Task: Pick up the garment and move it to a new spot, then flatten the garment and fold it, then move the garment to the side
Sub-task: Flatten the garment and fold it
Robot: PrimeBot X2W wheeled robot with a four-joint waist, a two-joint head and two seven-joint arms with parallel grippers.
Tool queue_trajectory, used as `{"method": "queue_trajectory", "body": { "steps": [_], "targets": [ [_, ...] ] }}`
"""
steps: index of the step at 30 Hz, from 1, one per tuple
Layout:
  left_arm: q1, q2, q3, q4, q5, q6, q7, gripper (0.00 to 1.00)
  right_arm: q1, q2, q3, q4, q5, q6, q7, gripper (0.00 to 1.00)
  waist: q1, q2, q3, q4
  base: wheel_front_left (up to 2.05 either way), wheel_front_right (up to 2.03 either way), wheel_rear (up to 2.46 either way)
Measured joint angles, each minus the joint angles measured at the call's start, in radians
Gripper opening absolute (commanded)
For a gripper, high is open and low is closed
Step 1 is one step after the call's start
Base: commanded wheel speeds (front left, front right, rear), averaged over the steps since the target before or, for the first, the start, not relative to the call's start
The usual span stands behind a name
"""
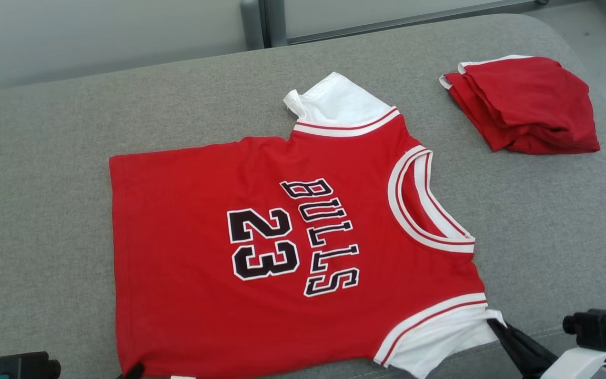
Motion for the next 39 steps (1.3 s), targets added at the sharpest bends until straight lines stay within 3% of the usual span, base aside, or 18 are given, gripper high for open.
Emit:
{"method": "queue_trajectory", "body": {
  "steps": [7, 15, 23, 39],
  "targets": [
    [0.026, 0.021, 0.063, -0.042, -0.047, 0.049, 0.044, 0.00, -0.019, -0.077, -0.049, -0.144, 0.103, 0.000, 0.061, 0.00, 0.0000, 0.0000, 0.019, -0.006, 0.00, 0.00, 0.00],
    [0.034, 0.027, 0.075, -0.084, -0.085, 0.071, 0.093, 0.00, -0.067, -0.129, -0.086, -0.225, 0.171, 0.000, 0.143, 0.00, 0.0000, 0.0000, 0.053, -0.003, 0.00, 0.00, 0.00],
    [-0.034, 0.058, 0.082, -0.096, -0.113, 0.090, 0.152, 0.00, -0.141, -0.148, -0.080, -0.240, 0.214, 0.000, 0.231, 0.00, 0.0000, 0.0000, 0.101, 0.004, 0.00, 0.00, 0.00],
    [-0.225, 0.055, 0.061, -0.031, -0.141, 0.113, 0.237, 0.00, -0.311, -0.149, -0.035, -0.210, 0.179, 0.000, 0.316, 0.00, 0.0000, 0.0000, 0.174, 0.020, 0.00, 0.00, 0.00]
  ]
}}
